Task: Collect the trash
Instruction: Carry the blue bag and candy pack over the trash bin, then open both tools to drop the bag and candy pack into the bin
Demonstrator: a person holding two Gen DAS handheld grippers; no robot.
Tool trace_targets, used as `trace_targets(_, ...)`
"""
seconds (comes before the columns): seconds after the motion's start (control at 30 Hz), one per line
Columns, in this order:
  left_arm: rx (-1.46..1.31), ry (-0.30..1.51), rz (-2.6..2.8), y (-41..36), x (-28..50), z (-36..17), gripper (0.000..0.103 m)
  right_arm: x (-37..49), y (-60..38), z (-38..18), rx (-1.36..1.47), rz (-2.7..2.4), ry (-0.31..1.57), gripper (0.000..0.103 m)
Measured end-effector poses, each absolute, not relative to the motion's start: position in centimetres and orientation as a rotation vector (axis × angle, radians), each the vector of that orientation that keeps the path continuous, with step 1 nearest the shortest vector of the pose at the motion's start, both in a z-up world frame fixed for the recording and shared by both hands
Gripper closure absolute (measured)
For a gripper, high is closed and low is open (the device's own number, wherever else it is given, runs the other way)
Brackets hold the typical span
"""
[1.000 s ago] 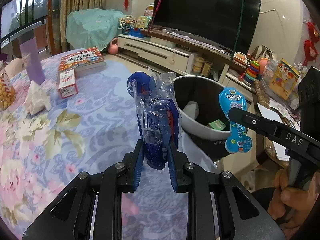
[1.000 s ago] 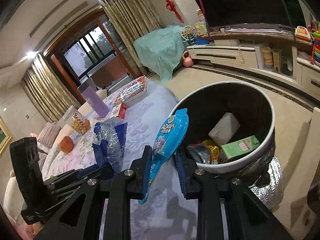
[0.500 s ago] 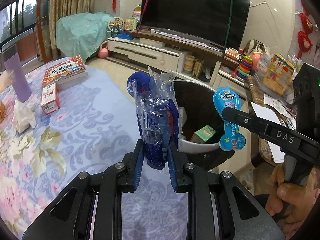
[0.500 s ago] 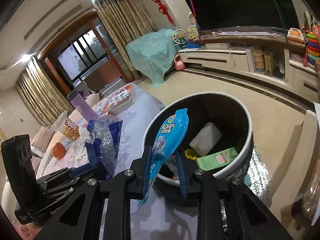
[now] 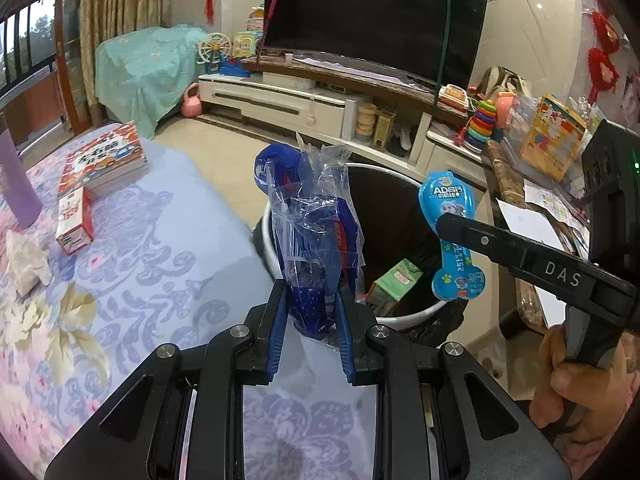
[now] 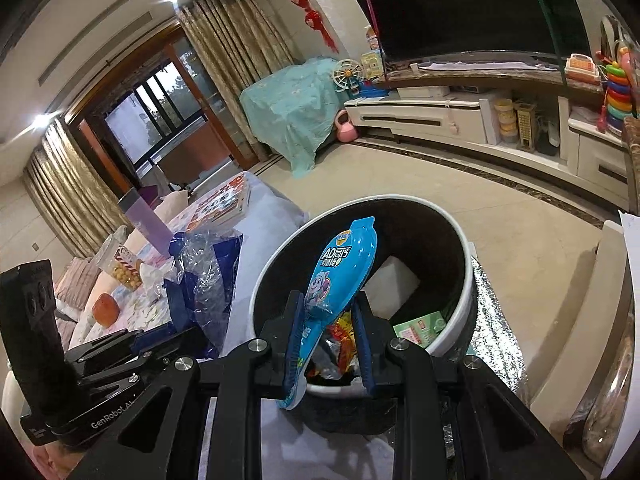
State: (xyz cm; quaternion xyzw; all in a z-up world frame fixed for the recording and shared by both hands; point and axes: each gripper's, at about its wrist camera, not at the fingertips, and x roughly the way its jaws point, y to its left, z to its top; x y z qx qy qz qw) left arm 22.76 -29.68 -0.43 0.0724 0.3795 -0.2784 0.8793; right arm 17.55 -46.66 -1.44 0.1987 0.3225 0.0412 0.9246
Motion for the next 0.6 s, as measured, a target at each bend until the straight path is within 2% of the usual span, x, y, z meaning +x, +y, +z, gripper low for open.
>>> trace_targets(0.6,0.193,0.828,-0.607,-32.4,24.7,-1.1,0.082,19.9,-47.8,-1.5,0.377,0.065,0.692,0.078)
